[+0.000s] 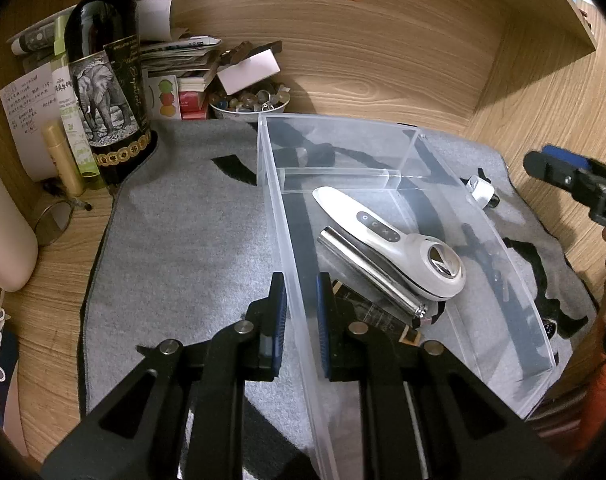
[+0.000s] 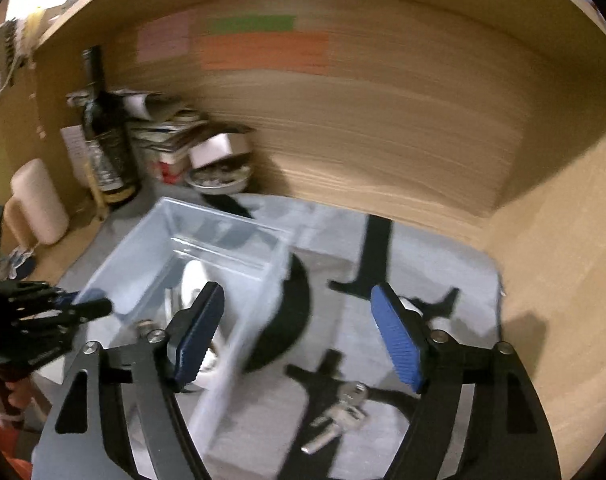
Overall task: Organize rigid objects
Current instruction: 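Move the right tool to the mat and grasp the bunch of keys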
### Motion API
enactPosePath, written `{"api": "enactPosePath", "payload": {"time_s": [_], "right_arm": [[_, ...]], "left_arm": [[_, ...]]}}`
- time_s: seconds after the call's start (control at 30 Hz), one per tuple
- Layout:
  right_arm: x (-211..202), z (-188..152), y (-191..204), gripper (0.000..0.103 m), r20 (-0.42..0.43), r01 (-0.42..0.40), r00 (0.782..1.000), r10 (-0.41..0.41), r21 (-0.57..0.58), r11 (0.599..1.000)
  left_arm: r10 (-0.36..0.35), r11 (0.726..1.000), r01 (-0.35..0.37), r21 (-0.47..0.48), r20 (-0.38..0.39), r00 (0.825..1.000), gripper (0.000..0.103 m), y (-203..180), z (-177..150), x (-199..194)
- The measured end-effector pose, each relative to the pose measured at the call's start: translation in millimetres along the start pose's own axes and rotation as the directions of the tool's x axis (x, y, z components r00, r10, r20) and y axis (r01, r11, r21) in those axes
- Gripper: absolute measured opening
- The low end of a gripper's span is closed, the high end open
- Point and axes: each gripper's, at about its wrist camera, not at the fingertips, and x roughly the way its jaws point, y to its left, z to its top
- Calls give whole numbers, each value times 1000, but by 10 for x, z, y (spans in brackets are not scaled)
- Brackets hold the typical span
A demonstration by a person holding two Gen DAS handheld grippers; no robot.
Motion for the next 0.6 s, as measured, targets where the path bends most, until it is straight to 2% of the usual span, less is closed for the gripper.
{"api": "enactPosePath", "payload": {"time_s": [0.17, 0.33, 0.6], "right_arm": [[115, -166, -218, 76, -64, 51, 997, -49, 36, 998], [245, -405, -378, 76, -150, 72, 987, -62, 58, 996], [321, -741, -416, 76, -237, 28, 971, -6, 89, 996]], "left_arm": [[0, 1000, 0, -1, -1, 1000, 13, 3, 1, -1], [-2, 1000, 2, -5, -2, 1000, 13, 10, -4, 0], [-1, 1000, 1, -3, -2, 1000, 13, 14, -8, 1]]}}
